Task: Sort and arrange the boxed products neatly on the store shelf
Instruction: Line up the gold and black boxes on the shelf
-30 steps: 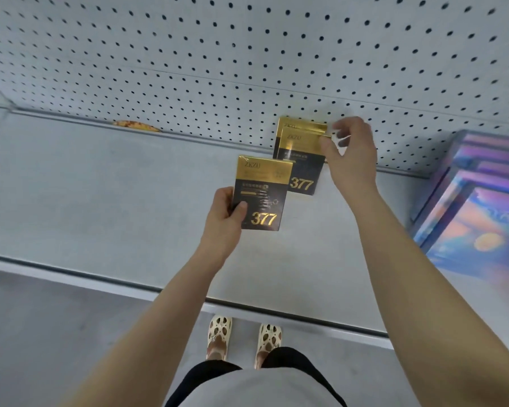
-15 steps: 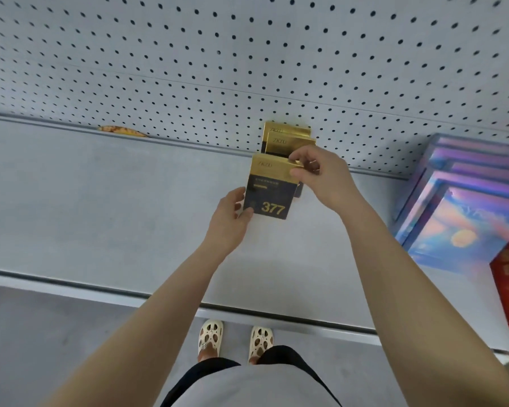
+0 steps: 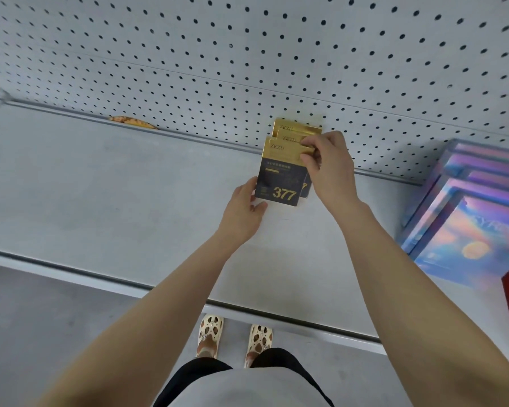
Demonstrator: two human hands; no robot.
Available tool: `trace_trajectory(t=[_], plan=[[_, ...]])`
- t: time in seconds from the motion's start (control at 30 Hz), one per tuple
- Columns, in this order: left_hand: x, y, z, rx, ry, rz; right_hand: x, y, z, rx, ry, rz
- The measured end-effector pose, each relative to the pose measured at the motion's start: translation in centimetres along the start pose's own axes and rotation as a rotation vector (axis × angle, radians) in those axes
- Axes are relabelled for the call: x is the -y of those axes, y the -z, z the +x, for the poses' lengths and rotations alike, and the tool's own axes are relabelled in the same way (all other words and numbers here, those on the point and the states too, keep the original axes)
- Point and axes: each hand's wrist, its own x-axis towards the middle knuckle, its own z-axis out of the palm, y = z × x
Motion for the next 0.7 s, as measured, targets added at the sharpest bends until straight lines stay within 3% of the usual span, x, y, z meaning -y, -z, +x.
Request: trace_trajectory(t=[0.17, 0.3, 0.47, 0.7], plan=[[0.2, 0.4, -1.2, -0.023, 0.01, 0.005, 0.1, 0.0, -1.0, -0.047, 0.068, -0.136], [1.4, 2.4, -4.1, -0.151, 0.0, -0.042, 1.0, -0.8, -3.9, -0.107, 0.131, -0.103], [5.2, 6.4, -10.3, -0.391, 0.029, -0.097, 3.5, -4.4, -10.5, 0.054, 0.088, 0.089], [13.8, 12.6, -21.6, -0.747, 0.14, -0.255, 11.6, -11.8, -18.9, 0.337, 0.373, 0.185]])
